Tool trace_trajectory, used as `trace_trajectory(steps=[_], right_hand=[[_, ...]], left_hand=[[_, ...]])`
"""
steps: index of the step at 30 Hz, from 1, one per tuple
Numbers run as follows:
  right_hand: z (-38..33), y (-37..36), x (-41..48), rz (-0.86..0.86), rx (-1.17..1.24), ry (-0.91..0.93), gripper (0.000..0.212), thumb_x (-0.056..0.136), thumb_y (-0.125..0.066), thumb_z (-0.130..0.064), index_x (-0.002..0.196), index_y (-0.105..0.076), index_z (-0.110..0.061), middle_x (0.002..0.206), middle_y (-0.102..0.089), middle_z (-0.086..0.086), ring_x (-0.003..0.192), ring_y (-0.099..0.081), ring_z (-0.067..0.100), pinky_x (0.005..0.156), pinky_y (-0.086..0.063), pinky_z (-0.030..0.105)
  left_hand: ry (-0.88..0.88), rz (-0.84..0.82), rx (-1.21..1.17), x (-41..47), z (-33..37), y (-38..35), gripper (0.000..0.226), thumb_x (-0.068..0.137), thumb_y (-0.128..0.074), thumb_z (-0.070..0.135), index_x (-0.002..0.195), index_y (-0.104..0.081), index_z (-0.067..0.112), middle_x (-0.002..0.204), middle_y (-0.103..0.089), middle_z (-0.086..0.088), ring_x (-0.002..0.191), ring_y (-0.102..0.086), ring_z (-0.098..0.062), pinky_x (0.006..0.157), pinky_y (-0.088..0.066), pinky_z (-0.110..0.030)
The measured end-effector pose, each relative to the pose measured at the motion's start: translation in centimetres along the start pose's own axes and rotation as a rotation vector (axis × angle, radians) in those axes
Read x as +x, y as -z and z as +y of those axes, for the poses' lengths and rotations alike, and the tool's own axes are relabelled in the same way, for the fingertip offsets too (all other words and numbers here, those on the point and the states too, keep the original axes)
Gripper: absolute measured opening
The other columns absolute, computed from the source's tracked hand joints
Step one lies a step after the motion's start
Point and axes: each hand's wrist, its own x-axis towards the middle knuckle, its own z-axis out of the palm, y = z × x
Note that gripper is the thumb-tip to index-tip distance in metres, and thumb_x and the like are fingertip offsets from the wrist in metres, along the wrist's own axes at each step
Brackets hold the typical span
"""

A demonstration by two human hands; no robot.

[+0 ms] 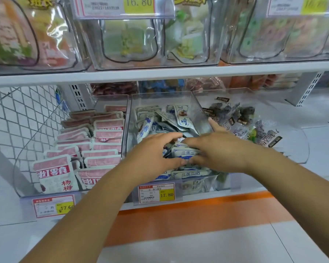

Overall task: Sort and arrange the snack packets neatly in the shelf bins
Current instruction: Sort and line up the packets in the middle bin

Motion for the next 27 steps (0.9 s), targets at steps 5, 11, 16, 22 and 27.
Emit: trace_trajectory(steps=[5, 11, 16, 22, 27], right_hand=[[2.7, 2.9, -2.2, 0.168, 0.540, -0.034, 0.027, 0.087, -0.064, -0.041, 0.112, -0.059, -0.049, 0.111, -0.060, -0.031, 0.089, -0.052, -0.022, 0.096, -0.040, 0.013], [4.5, 0.4, -0.7, 0.357, 0.391, -0.084, 0.014, 0.084, -0.069, -0.033, 0.093, -0.068, -0.043, 0.109, -0.048, -0.009, 0.100, -0.048, 0.003, 0.090, -0.039, 0.024], [3.4, -0.1, -0.2, 0.279, 0.229, -0.237, 0.029, 0.078, -0.068, -0.053, 0.099, -0.066, -0.033, 0.139, -0.033, 0.004, 0.133, -0.030, 0.021, 0.107, -0.035, 0.037], [1.2, 0.4, 1.2, 0.114, 0.022, -0.362, 0.037, 0.078, -0.066, -0.055, 0.100, -0.067, -0.026, 0.126, -0.040, 0.006, 0.124, -0.038, 0.027, 0.096, -0.043, 0.041], [2.6, -0.4, 1.0, 0.251, 0.295, -0.298, 0.007, 0.087, -0.065, -0.029, 0.087, -0.070, -0.024, 0.150, -0.034, 0.011, 0.141, -0.029, 0.023, 0.108, -0.032, 0.031]], left_hand=[[0.019, -0.012, -0.064, 0.5, 0.3, -0.3, 0.050, 0.081, -0.066, 0.055, 0.127, -0.048, 0.051, 0.107, -0.059, 0.029, 0.102, -0.055, 0.004, 0.083, -0.045, -0.019], [-0.006, 0.024, -0.054, 1.4, 0.2, -0.3, 0.013, 0.084, -0.069, 0.042, 0.078, -0.062, 0.033, 0.075, -0.060, 0.014, 0.064, -0.053, 0.000, 0.058, -0.042, -0.024], [0.014, 0.006, 0.044, 0.5, -0.6, 0.4, 0.019, 0.091, -0.061, 0.036, 0.077, -0.055, 0.025, 0.059, -0.050, 0.007, 0.046, -0.040, -0.003, 0.050, -0.029, -0.024], [0.020, -0.031, -0.020, 0.5, -1.0, 0.9, 0.014, 0.090, -0.064, 0.035, 0.080, -0.059, 0.025, 0.057, -0.050, 0.009, 0.045, -0.042, -0.001, 0.044, -0.029, -0.016], [-0.001, -0.074, -0.085, 0.5, -1.5, 0.8, 0.014, 0.088, -0.065, 0.037, 0.101, -0.065, 0.043, 0.100, -0.063, 0.027, 0.089, -0.056, 0.008, 0.079, -0.043, -0.015]])
